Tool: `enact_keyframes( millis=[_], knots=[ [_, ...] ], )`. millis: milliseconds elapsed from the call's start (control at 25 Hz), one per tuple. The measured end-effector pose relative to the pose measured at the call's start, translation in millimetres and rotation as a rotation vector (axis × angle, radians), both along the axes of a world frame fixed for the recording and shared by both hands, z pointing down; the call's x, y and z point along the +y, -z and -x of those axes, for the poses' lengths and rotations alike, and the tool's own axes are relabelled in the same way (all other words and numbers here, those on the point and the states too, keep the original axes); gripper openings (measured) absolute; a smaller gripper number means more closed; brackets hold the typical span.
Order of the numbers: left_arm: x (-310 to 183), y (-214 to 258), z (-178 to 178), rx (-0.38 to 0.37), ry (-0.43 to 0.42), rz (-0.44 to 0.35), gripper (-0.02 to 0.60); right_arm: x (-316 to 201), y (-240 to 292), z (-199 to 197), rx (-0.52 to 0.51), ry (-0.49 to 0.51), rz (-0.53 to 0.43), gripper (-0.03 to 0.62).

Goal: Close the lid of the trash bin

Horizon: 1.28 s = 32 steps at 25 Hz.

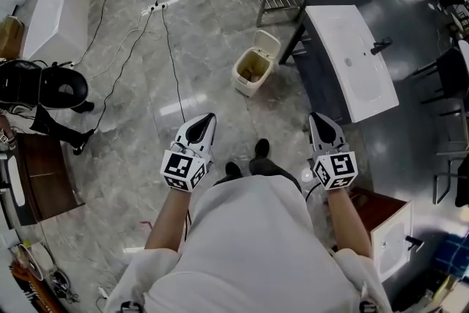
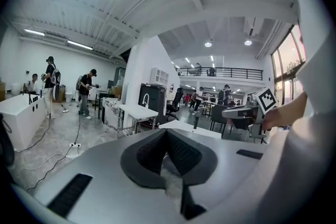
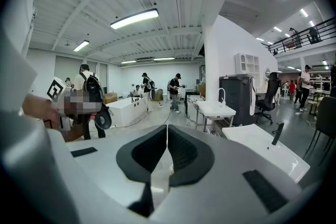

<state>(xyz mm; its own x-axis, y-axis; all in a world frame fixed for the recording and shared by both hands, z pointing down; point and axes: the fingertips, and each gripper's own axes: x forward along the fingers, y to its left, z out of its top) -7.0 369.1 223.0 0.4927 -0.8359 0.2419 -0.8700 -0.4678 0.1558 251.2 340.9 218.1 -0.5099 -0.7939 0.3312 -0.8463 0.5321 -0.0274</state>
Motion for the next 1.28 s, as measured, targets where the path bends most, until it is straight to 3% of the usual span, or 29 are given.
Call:
enact_keyframes(
  millis=[400, 1280],
  knots=[
    [-35.8, -11.7, -11.8, 0.0, 0.003, 0.026, 0.005, -40.4, -11.6, -1.2, -0.012, 0.022, 0.022, 0.031],
    [-187.2, -30.6, -57.5, -0.051, 0.047, 0.064, 0.005, -202.6, -49.7, -25.2, -0.029, 0.147, 0.095, 0.031]
  ],
)
